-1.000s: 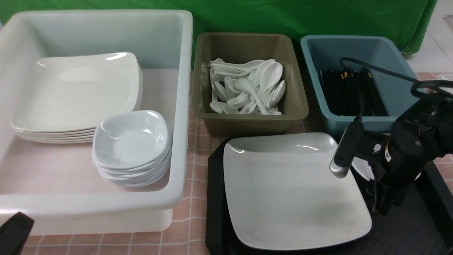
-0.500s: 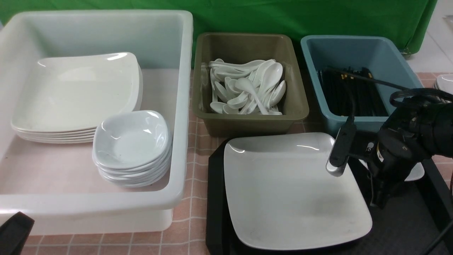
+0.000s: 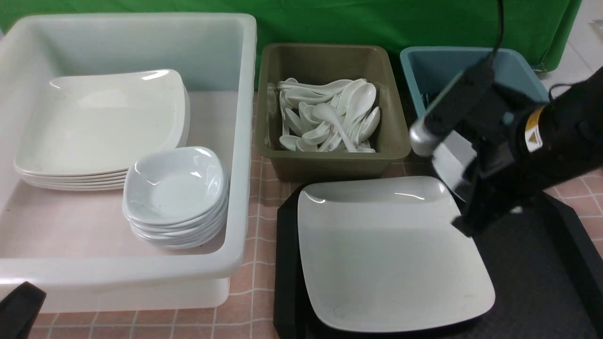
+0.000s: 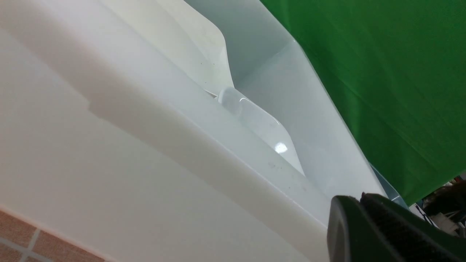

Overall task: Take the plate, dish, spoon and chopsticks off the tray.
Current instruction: Use the right arm to put the small plate into the large storage box on the left

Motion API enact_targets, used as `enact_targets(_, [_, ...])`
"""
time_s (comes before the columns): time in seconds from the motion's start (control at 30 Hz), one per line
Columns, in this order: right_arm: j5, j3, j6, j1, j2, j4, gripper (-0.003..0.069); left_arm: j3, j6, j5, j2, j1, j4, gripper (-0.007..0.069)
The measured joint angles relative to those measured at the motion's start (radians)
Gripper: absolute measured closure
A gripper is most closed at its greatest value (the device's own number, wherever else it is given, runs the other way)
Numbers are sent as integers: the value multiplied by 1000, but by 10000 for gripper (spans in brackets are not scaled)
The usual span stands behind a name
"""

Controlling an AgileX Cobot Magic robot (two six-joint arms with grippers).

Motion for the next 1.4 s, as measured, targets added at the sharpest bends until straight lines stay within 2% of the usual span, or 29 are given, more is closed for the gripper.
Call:
enact_targets(0.07, [-54, -68, -136, 51, -1, 195, 582, 0, 0, 0, 0, 0, 0, 605])
enact_targets(0.1, [-62, -82, -151, 61, 1, 214, 582, 0, 0, 0, 0, 0, 0, 605])
enact_targets(0.13, [-85, -136, -258, 100, 25, 345, 582, 0, 0, 0, 0, 0, 0, 605])
enact_targets(0.17, [-95, -170, -314, 128, 49, 403, 582, 0, 0, 0, 0, 0, 0, 605])
enact_targets(0.3, [-130, -290, -426, 221, 186, 477, 582, 0, 0, 0, 0, 0, 0, 605])
enact_targets(0.47, [-158, -434, -450, 277, 369, 483, 582, 0, 0, 0, 0, 0, 1, 605])
enact_targets(0.67, [-184, -606, -439, 305, 615, 352, 564, 0, 0, 0, 0, 0, 1, 605])
enact_targets(0.77, [-227, -628, -409, 305, 677, 310, 510, 0, 0, 0, 0, 0, 0, 605])
enact_targets(0.9, [-257, -632, -380, 305, 725, 293, 358, 0, 0, 0, 0, 0, 0, 605])
enact_targets(0.93, [-257, -632, -380, 305, 726, 293, 351, 0, 0, 0, 0, 0, 0, 605])
enact_targets(1.0, [-259, -632, -366, 305, 724, 290, 285, 0, 0, 0, 0, 0, 0, 605])
enact_targets(1.07, [-258, -632, -347, 305, 709, 289, 263, 0, 0, 0, 0, 0, 0, 605])
enact_targets(1.13, [-247, -632, -325, 305, 687, 288, 253, 0, 0, 0, 0, 0, 0, 605])
enact_targets(1.27, [-95, -633, -259, 305, 551, 287, 259, 0, 0, 0, 0, 0, 0, 605])
enact_targets(1.33, [6, -633, -241, 305, 483, 286, 295, 0, 0, 3, 0, 0, -20, 605])
enact_targets(1.4, [155, -634, -223, 305, 392, 284, 375, 0, 0, 17, 0, 0, -53, 605])
